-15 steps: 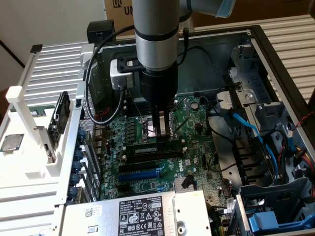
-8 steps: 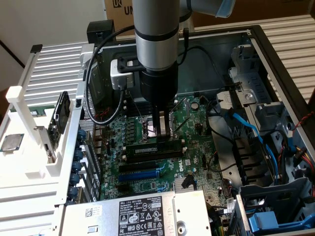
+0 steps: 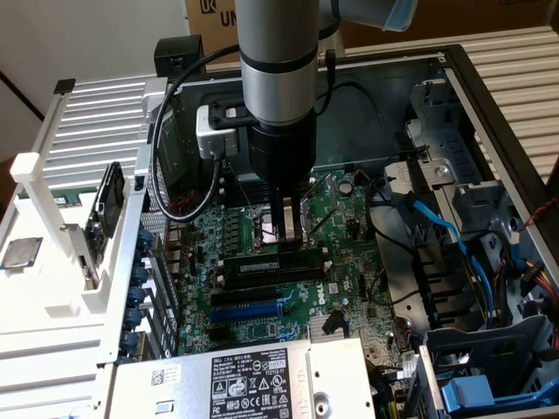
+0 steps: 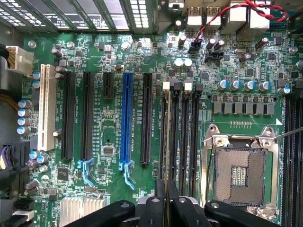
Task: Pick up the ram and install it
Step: 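Pick up the ram and move it above insertion slot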
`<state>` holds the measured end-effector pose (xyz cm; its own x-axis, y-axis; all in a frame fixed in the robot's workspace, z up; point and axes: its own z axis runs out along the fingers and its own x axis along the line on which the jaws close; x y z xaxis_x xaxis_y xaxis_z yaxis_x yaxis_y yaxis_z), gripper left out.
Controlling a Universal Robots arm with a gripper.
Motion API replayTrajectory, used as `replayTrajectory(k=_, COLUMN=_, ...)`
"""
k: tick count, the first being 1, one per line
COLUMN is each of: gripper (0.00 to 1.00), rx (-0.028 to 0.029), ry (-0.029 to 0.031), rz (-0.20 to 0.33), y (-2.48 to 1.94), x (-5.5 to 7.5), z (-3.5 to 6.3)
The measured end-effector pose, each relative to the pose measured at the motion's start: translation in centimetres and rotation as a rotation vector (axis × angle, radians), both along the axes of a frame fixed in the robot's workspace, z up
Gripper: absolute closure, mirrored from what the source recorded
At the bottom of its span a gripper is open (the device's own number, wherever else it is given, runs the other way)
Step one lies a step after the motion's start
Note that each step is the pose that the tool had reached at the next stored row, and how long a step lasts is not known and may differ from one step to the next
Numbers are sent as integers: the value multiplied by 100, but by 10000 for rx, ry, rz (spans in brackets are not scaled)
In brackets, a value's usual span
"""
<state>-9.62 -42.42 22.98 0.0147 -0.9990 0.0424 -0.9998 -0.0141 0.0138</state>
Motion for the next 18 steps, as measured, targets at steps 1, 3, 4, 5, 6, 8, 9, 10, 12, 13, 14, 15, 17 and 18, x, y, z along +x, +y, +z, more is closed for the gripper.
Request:
replayTrajectory(k=1, gripper=87, rx=1, ry=0, rz=1, y=0, x=0, z=0)
replayTrajectory(k=3, gripper=87, rx=0, ry=0, rz=12, y=0, x=0, z=0)
replayTrajectory(k=4, gripper=87, rx=-1, ry=0, rz=19, y=0, x=0, z=0)
replayTrajectory(k=5, gripper=87, rx=-1, ry=0, rz=29, y=0, x=0, z=0)
replayTrajectory(k=6, gripper=87, rx=-1, ry=0, rz=37, y=0, x=0, z=0)
replayTrajectory(k=8, gripper=87, rx=-1, ry=0, rz=51, y=0, x=-1, z=0)
replayTrajectory(k=9, gripper=87, rx=-2, ry=0, rz=59, y=0, x=-1, z=0)
replayTrajectory(k=10, gripper=87, rx=-1, ry=0, rz=64, y=0, x=-1, z=0)
replayTrajectory(k=12, gripper=87, rx=-6, ry=1, rz=69, y=0, x=-1, z=0)
replayTrajectory(k=13, gripper=87, rx=-9, ry=1, rz=69, y=0, x=-1, z=-1)
replayTrajectory(k=14, gripper=87, rx=-10, ry=-1, rz=68, y=0, x=-1, z=-2)
replayTrajectory(k=15, gripper=87, rx=-12, ry=-2, rz=68, y=0, x=-1, z=-3)
replayTrajectory(k=17, gripper=87, rx=-15, ry=-5, rz=68, y=0, x=-1, z=-6)
replayTrajectory(k=18, gripper=87, rx=-17, ry=-6, rz=69, y=0, x=-1, z=-8)
